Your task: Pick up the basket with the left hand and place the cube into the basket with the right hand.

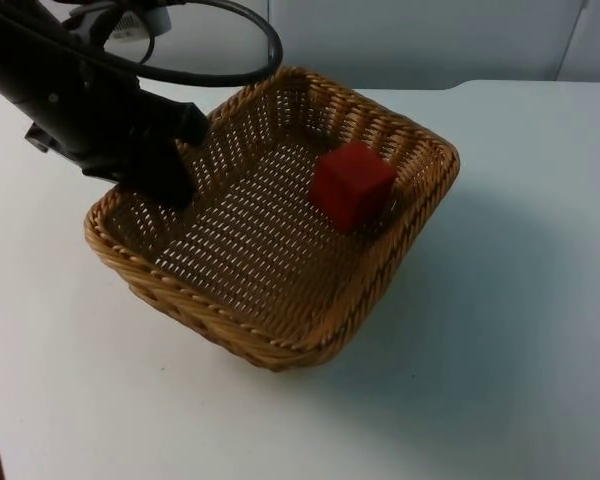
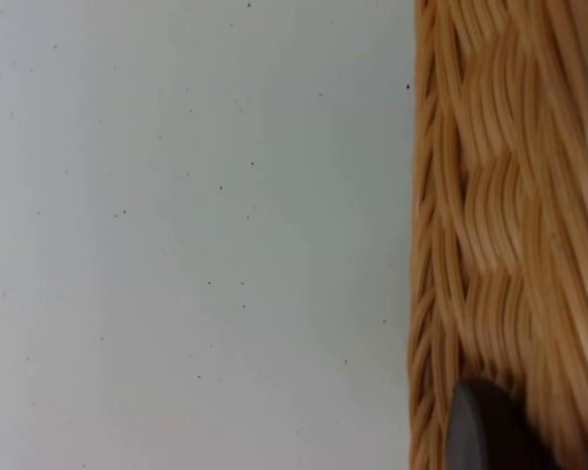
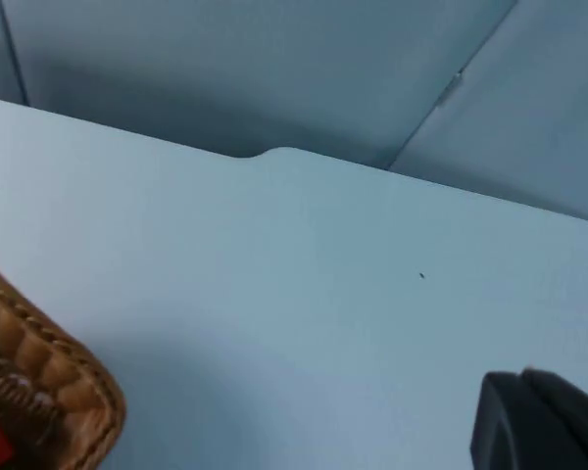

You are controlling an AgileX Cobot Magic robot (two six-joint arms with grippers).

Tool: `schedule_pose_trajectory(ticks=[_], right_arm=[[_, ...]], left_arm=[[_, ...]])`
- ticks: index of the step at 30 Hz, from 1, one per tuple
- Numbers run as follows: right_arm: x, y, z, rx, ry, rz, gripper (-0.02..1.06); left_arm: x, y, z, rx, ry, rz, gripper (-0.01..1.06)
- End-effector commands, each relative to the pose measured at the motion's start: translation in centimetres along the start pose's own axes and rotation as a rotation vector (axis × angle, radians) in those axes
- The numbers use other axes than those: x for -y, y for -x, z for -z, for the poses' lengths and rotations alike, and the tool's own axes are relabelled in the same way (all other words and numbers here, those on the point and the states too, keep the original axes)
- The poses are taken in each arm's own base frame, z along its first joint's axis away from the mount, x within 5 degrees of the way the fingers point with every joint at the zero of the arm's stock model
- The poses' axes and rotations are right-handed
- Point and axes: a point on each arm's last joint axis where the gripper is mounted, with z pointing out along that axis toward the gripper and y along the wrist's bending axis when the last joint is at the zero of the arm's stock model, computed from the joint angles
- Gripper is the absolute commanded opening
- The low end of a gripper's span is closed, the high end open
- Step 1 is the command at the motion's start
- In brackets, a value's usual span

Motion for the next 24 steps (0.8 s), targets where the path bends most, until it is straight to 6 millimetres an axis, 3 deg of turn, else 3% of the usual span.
schedule_pose_trajectory(ticks=[1, 11, 18, 20, 21, 24], right_arm=[[0.1, 0.0, 0.9, 0.015, 0.039, -0.031, 0.00], [0.0, -0.1, 1.1, 0.014, 0.062, -0.035, 0.00], [0.0, -0.1, 1.1, 0.014, 0.062, -0.035, 0.00], [0.0, -0.1, 1.1, 0.015, 0.062, -0.033, 0.00], [0.0, -0.1, 1.1, 0.015, 0.062, -0.033, 0.00], [0.0, -0.1, 1.1, 0.015, 0.062, -0.033, 0.00]], left_arm=[[0.5, 0.3, -0.1, 0.038, -0.057, 0.087, 0.00], [-1.4, -1.3, -4.2, -0.057, -0.066, 0.164, 0.00], [-2.3, -2.1, -6.0, -0.099, -0.063, 0.169, 0.03], [-2.3, -2.2, -6.0, -0.099, -0.065, 0.124, 0.17], [-2.3, -2.2, -6.0, -0.099, -0.065, 0.124, 0.17], [-2.4, -2.1, -6.0, -0.089, -0.056, 0.103, 0.54]])
